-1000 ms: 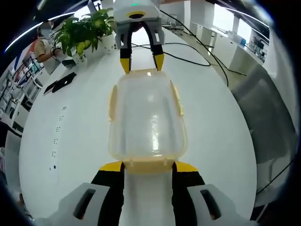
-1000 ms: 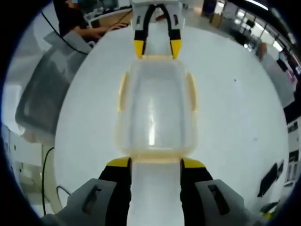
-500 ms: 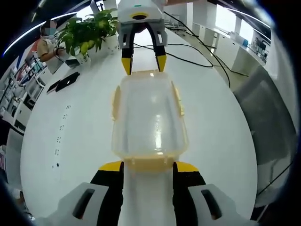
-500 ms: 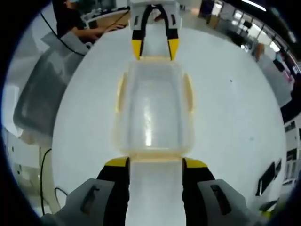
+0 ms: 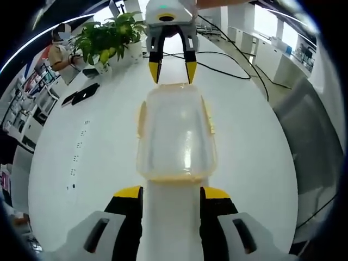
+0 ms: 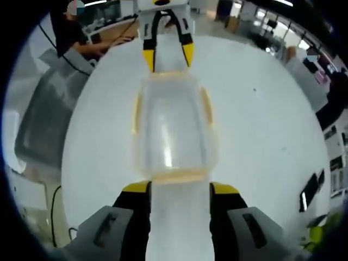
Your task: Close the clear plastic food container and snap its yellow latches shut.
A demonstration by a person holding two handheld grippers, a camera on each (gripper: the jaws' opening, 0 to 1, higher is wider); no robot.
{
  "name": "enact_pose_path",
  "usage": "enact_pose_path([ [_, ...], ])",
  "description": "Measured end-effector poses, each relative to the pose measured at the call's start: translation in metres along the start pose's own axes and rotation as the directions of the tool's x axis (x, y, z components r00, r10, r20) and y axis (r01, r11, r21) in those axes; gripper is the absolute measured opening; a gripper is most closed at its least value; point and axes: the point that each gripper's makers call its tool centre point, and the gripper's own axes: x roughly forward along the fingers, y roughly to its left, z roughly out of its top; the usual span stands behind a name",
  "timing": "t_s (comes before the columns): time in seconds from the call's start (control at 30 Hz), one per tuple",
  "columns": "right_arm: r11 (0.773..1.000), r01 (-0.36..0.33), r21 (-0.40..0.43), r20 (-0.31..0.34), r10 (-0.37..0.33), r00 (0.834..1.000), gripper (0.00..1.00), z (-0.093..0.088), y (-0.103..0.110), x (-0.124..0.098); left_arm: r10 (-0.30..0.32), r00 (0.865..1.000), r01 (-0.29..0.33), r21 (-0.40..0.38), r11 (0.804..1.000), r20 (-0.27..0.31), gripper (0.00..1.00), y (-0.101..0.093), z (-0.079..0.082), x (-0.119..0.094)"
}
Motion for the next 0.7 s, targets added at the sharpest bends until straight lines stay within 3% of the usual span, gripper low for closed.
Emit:
enact_pose_path([
  [0.17,0.997,0.034,0.071,0.029,-0.036,0.999,0.35,-0.005,0.003,-0.003,0.033,0.999,-0.032,-0.059,0.998,0.019,0.35,0.001,0.000,-0.003],
  [0.27,0.992,0.053,0.110,0.049,-0.059,0.997,0.35,-0.006,0.006,-0.007,0.058,0.998,-0.053,-0.140,0.989,0.034,0.35,0.000,0.000,-0.005],
  [0.47,0.972,0.089,0.219,0.100,-0.113,0.989,0.36,-0.005,0.008,-0.014,0.119,0.991,-0.093,-0.323,0.942,0.062,0.35,-0.001,-0.003,-0.009],
  [0.7,0.951,0.108,0.291,0.112,-0.146,0.983,0.35,-0.007,0.009,-0.015,0.141,0.990,-0.127,-0.370,0.920,0.012,0.34,-0.008,-0.016,-0.011],
])
